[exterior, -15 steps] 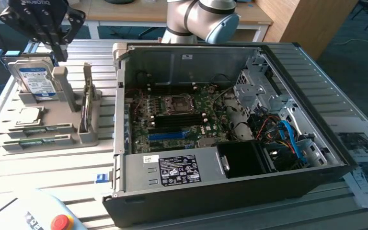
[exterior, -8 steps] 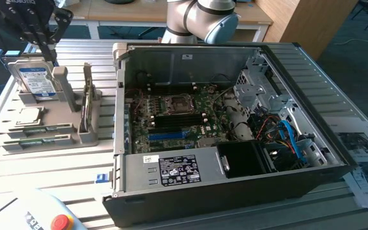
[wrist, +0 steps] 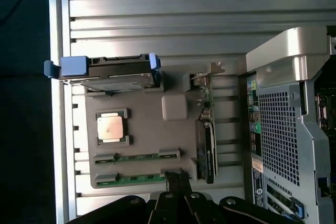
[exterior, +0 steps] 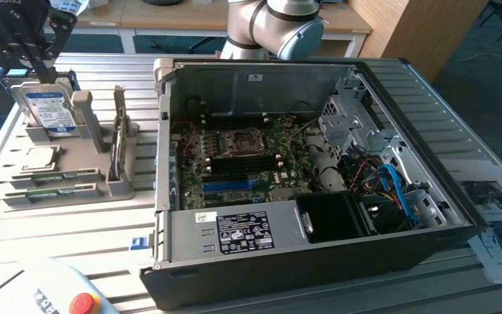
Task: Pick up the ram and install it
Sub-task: 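Reach for the ram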
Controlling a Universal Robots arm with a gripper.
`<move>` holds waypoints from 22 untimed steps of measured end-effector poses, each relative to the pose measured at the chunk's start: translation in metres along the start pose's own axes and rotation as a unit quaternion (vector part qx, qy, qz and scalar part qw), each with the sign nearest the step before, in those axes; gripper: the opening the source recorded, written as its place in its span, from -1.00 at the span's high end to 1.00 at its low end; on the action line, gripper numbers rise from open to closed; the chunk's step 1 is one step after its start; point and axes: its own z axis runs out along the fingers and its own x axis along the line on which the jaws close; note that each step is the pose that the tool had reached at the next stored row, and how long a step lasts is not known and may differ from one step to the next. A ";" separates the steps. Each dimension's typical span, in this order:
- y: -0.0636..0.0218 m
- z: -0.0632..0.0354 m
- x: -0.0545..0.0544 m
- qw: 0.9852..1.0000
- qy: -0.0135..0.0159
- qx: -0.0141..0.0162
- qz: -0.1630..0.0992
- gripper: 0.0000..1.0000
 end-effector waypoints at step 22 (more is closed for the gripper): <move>-0.0007 -0.0003 0.028 1.000 0.000 0.000 0.000 0.80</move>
